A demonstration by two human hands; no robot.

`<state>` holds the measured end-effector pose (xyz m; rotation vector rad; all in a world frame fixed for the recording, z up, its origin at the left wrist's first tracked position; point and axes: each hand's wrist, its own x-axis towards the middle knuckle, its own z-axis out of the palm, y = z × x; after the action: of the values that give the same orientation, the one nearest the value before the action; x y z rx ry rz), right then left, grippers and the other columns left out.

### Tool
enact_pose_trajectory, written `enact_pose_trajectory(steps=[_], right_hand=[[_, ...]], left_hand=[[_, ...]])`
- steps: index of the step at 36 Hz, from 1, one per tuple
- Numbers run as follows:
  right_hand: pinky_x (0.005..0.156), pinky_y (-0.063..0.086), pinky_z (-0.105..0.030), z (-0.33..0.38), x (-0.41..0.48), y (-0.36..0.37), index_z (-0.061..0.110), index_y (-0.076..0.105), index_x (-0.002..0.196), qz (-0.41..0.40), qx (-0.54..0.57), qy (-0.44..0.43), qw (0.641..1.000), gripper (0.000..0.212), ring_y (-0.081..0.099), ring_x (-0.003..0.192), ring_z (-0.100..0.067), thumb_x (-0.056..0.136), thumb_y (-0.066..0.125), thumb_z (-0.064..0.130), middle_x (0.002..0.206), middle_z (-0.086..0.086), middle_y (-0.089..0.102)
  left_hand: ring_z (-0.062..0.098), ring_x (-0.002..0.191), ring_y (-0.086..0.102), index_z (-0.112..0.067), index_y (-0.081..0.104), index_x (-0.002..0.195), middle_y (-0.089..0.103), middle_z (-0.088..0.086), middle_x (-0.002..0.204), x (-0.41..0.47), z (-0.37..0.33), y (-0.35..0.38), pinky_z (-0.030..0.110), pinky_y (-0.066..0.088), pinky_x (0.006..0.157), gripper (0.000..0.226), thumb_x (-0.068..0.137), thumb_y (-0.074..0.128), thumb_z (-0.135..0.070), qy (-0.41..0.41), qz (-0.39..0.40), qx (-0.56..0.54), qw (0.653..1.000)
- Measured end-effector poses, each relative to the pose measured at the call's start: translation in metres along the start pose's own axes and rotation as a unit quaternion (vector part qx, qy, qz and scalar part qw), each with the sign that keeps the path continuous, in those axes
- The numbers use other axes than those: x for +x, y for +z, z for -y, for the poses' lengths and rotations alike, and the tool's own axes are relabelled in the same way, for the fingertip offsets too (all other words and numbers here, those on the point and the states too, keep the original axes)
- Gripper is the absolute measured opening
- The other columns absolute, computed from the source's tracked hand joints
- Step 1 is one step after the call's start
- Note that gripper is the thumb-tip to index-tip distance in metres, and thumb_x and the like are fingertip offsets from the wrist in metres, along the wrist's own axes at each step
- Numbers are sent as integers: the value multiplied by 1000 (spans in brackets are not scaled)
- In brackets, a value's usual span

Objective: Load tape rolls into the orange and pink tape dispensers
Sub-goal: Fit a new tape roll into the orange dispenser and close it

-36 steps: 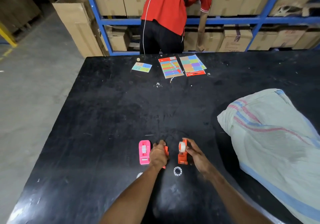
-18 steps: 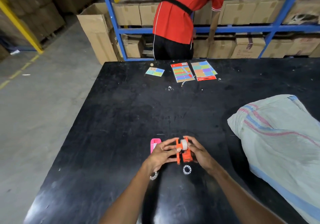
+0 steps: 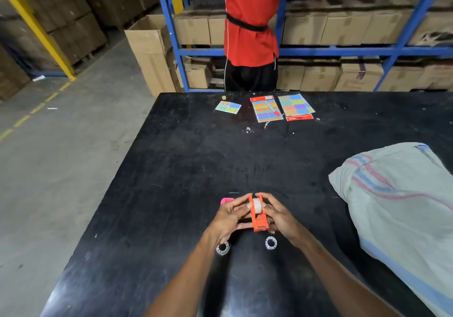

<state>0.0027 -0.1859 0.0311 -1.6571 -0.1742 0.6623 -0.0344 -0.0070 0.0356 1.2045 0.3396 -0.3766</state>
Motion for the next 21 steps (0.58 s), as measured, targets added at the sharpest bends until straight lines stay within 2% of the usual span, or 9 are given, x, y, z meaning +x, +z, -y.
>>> enact_pose_trajectory(steps=[6, 11, 14, 16, 18, 19, 21], right_hand=[[49, 38, -32, 1, 4, 4, 38, 55, 127, -4, 21, -1, 1000, 28, 53, 63, -24, 106, 44, 24, 71, 1, 64], [50, 40, -32, 5, 6, 5, 41, 54, 128, -1, 9, 4, 1000, 27, 54, 69, -27, 105, 44, 30, 77, -5, 64], [52, 43, -32, 9, 10, 3, 46, 52, 127, -2, -36, 9, 999, 28, 53, 68, -27, 105, 42, 31, 78, -10, 60], [52, 43, -31, 12, 13, 5, 47, 53, 123, -10, -65, 6, 998, 29, 52, 62, -21, 105, 42, 27, 70, -4, 58], [54, 44, -32, 14, 14, 7, 47, 52, 123, -22, -104, 9, 994, 30, 52, 55, -12, 105, 41, 26, 63, 4, 58], [59, 47, -33, 15, 15, 7, 46, 51, 128, -31, -126, 11, 991, 30, 54, 58, -11, 104, 41, 29, 67, 6, 60], [84, 49, -34, 14, 16, 9, 41, 45, 140, -51, -194, 9, 980, 38, 61, 82, -10, 103, 41, 33, 91, 7, 61]], left_hand=[[33, 110, 66, -14, 60, 127, 71, 15, 117, 1, -5, -3, 57, 54, 91, 37, 90, 64, -12, 0, -10, -6, 1000], [32, 106, 68, -12, 59, 128, 75, 13, 107, 1, -10, -4, 51, 59, 84, 38, 90, 64, -10, 4, -18, -12, 1000], [26, 99, 71, -19, 56, 128, 76, 9, 99, 1, -9, -2, 43, 62, 79, 37, 92, 62, -12, 4, -37, -31, 999], [21, 93, 72, -15, 57, 127, 76, 8, 97, 1, -6, 2, 34, 62, 75, 30, 96, 56, -16, 3, -50, -40, 998], [21, 92, 72, -14, 61, 121, 75, 11, 102, 2, 0, 7, 32, 60, 75, 26, 101, 46, -21, 3, -48, -45, 998], [23, 94, 72, -14, 62, 120, 75, 12, 104, 3, 2, 11, 35, 60, 77, 27, 102, 43, -22, 2, -49, -50, 998], [25, 97, 72, -16, 59, 121, 75, 11, 105, 2, 6, 17, 42, 60, 80, 28, 103, 39, -25, -5, -64, -75, 995]])
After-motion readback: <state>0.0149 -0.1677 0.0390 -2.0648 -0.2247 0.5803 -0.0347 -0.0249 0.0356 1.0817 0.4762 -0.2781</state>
